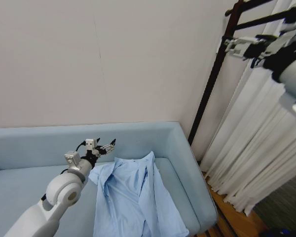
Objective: Pick up the clothes from the sofa and hang them on the clothes hanger.
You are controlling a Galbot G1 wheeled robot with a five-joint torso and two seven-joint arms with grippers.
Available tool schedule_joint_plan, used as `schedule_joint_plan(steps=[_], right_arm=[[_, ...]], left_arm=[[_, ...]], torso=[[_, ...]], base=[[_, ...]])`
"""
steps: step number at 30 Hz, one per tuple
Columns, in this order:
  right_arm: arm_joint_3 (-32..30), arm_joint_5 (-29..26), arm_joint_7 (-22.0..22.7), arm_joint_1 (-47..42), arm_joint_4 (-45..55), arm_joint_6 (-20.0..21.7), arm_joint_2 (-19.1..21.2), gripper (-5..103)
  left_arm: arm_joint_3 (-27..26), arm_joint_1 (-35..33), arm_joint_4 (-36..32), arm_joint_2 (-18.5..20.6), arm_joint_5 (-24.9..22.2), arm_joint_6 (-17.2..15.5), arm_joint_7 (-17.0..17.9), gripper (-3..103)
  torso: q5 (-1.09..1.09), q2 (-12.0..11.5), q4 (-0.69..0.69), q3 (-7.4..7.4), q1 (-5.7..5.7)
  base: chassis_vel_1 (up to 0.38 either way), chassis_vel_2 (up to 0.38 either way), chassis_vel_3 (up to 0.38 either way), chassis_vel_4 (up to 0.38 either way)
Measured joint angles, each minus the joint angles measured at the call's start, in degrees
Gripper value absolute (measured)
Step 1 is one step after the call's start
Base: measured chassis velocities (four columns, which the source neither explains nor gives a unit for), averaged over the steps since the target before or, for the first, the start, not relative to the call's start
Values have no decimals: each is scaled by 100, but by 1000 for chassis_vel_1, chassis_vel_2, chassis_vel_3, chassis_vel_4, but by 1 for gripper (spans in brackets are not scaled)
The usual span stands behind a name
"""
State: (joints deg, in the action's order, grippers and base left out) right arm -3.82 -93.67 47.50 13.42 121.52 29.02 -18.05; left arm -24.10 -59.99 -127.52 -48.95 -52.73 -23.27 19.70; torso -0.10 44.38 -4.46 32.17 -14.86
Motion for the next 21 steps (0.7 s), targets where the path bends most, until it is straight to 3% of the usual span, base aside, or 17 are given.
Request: schedule_joint_plan(steps=[7,11,16,21], right_arm=[[523,-276,231,538,-497,165,-50,100],[1491,-609,709,1496,-1006,229,-435,100],[2298,-527,1004,2305,-1635,285,-750,100],[2774,-385,1045,2787,-1866,315,-732,100]], left_arm=[[51,-7,13,-1,15,-11,0,100],[162,49,46,-34,64,-6,-11,100],[215,91,58,-82,87,14,-30,100],[228,44,83,-130,158,44,-114,100]], torso=[[0,0,-1,-1,0],[1,0,2,0,-1],[3,0,3,1,-1],[1,0,-3,0,-1]], base=[[0,0,0,0],[0,0,0,0],[0,0,0,0],[0,0,0,0]])
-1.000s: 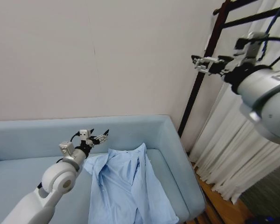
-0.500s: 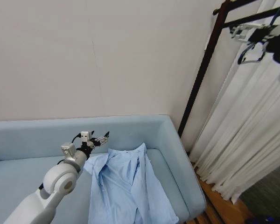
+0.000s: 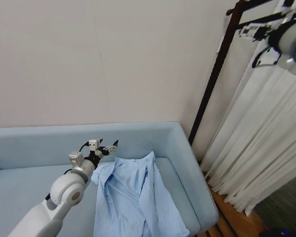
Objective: Pick up the clothes from the sofa and hang them on the clothes hanger.
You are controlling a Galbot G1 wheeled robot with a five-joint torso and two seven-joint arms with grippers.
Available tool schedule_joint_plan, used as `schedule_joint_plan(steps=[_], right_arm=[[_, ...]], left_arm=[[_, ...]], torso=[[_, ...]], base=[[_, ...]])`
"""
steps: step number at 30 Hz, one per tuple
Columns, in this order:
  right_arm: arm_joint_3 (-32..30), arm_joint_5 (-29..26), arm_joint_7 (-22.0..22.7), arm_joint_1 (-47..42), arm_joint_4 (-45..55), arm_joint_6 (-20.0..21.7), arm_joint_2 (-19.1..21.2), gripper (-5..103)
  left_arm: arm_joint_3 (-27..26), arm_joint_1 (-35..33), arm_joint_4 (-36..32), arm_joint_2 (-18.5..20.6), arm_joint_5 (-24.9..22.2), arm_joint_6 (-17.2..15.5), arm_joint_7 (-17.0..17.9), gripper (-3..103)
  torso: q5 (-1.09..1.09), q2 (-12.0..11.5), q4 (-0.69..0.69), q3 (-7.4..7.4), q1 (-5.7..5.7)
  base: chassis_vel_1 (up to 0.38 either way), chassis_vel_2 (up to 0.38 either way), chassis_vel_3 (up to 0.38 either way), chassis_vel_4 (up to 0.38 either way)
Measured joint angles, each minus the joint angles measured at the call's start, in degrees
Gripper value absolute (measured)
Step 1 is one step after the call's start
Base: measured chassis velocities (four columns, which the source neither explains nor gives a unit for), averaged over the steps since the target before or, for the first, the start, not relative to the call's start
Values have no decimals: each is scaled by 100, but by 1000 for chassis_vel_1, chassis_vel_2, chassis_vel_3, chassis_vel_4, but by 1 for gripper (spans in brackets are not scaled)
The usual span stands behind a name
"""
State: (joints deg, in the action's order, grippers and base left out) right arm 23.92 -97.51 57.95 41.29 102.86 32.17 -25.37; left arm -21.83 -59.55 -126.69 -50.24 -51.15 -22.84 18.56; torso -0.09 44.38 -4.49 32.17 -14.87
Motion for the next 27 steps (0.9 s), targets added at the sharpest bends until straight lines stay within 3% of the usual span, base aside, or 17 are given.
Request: schedule_joint_plan(steps=[6,12,17,22,27], right_arm=[[864,-120,264,829,-147,51,-87,100],[1705,-868,1149,1516,-339,22,-234,100],[2264,-1201,1547,1909,-513,-57,-195,100],[2397,-1647,1825,1959,-641,-195,-202,100],[2372,-1722,1865,1871,-762,-274,-287,100]], left_arm=[[57,-19,55,-15,54,56,-51,100],[214,104,74,-32,68,75,-56,100],[373,244,134,-56,79,84,-58,100],[481,352,194,-65,81,86,-62,100],[503,361,247,-80,124,117,-104,100]], torso=[[1,0,2,0,1],[1,0,4,0,0],[0,0,1,0,1],[0,0,2,0,1],[0,0,3,0,1]], base=[[0,0,0,0],[0,0,0,0],[0,0,0,0],[0,0,0,0],[0,0,0,0]])
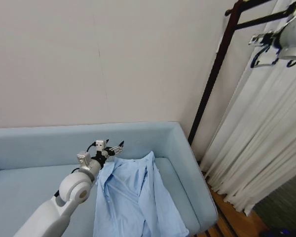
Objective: Pick up the clothes from the sofa and hang them on the clothes hanger.
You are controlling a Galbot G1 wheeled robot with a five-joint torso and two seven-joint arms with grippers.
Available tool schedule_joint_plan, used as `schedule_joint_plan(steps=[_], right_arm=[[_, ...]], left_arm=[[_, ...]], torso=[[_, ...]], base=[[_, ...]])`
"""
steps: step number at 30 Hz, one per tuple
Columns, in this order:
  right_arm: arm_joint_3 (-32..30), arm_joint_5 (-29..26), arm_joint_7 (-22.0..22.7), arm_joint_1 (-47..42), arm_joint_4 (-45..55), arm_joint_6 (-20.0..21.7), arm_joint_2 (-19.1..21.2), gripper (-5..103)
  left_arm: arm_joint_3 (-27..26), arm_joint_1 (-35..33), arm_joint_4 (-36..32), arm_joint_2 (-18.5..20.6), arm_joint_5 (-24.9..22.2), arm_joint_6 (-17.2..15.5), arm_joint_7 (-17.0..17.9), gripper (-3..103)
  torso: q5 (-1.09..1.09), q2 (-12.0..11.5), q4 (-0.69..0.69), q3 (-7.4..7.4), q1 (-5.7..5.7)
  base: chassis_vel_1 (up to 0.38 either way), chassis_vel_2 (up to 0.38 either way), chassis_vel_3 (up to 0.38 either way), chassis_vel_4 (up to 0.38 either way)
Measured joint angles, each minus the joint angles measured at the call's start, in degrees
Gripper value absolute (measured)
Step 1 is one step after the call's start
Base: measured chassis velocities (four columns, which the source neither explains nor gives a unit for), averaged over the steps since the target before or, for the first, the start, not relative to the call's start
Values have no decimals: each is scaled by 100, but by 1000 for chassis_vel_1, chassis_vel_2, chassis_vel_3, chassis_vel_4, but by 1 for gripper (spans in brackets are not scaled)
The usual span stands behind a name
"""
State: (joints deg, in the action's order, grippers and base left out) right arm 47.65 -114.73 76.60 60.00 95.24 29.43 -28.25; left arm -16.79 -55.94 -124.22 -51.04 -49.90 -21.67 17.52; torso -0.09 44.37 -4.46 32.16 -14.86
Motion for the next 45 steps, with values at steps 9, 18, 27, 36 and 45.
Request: schedule_joint_plan(steps=[9,18,27,36,45], right_arm=[[197,169,-159,43,-242,9,-104,93],[480,248,-260,272,-440,13,-267,63],[597,267,-323,342,-482,-38,-214,31],[577,397,-393,307,-311,-70,-108,8],[556,499,-544,318,45,-71,53,8]], left_arm=[[-50,-138,35,-76,123,87,-95,100],[-67,-262,9,-138,206,122,-137,100],[-73,-281,33,-169,243,145,-154,100],[1,-217,88,-178,250,154,-157,100],[22,-186,108,-170,251,166,-160,100]], torso=[[1,0,0,0,0],[1,0,0,0,0],[0,0,-1,0,0],[0,0,-2,0,0],[1,0,1,0,0]], base=[[0,0,0,0],[0,0,0,0],[0,0,0,0],[0,0,0,0],[0,0,0,0]])
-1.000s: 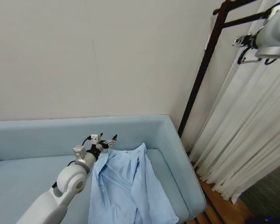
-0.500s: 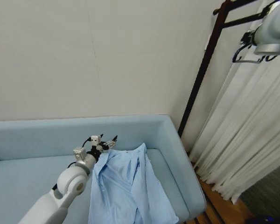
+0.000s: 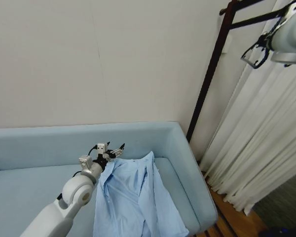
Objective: Pick up the clothes from the sofa and hang them on the clothes hanger.
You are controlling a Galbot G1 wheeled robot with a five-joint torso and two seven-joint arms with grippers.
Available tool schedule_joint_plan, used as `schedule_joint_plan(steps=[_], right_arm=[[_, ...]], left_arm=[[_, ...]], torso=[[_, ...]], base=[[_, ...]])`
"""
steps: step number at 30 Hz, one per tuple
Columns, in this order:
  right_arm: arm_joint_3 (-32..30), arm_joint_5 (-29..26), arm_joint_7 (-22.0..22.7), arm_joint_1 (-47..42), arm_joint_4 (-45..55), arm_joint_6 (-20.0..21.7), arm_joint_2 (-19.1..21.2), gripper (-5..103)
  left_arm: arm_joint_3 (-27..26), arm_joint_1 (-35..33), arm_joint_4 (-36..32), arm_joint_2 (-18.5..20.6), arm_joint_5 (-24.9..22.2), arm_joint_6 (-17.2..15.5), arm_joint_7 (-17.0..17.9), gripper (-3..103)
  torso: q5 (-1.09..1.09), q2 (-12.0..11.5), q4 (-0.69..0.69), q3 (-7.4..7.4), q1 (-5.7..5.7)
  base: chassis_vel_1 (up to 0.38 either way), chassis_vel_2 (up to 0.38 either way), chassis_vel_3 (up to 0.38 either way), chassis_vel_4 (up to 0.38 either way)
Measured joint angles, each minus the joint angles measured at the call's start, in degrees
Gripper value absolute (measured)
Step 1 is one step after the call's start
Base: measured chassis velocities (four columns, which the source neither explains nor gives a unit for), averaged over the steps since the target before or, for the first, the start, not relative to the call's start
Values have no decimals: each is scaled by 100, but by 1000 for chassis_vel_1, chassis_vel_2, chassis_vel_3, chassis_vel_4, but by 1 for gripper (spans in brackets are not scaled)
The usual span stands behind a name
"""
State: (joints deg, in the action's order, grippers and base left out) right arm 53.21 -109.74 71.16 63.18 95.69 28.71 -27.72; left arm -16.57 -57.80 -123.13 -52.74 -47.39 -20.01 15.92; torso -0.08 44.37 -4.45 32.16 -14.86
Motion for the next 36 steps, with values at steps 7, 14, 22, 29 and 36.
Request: schedule_joint_plan(steps=[7,14,22,29,36], right_arm=[[83,83,-108,21,-120,15,19,8],[143,151,-145,18,-139,22,118,8],[135,265,-184,42,84,11,256,8],[135,294,-187,98,171,8,297,8],[152,248,-154,174,436,10,409,8]], left_arm=[[8,-26,-6,-16,15,12,-10,100],[10,-44,9,-28,26,53,-44,100],[70,-32,55,-50,60,75,-100,100],[81,-49,65,-68,94,93,-147,100],[83,-95,68,-104,149,121,-179,100]], torso=[[1,0,1,0,0],[0,0,-1,0,0],[-1,0,-2,0,0],[0,0,-1,0,0],[0,0,-2,0,0]], base=[[0,0,0,0],[0,0,0,0],[0,0,0,0],[0,0,0,0],[0,0,0,0]])
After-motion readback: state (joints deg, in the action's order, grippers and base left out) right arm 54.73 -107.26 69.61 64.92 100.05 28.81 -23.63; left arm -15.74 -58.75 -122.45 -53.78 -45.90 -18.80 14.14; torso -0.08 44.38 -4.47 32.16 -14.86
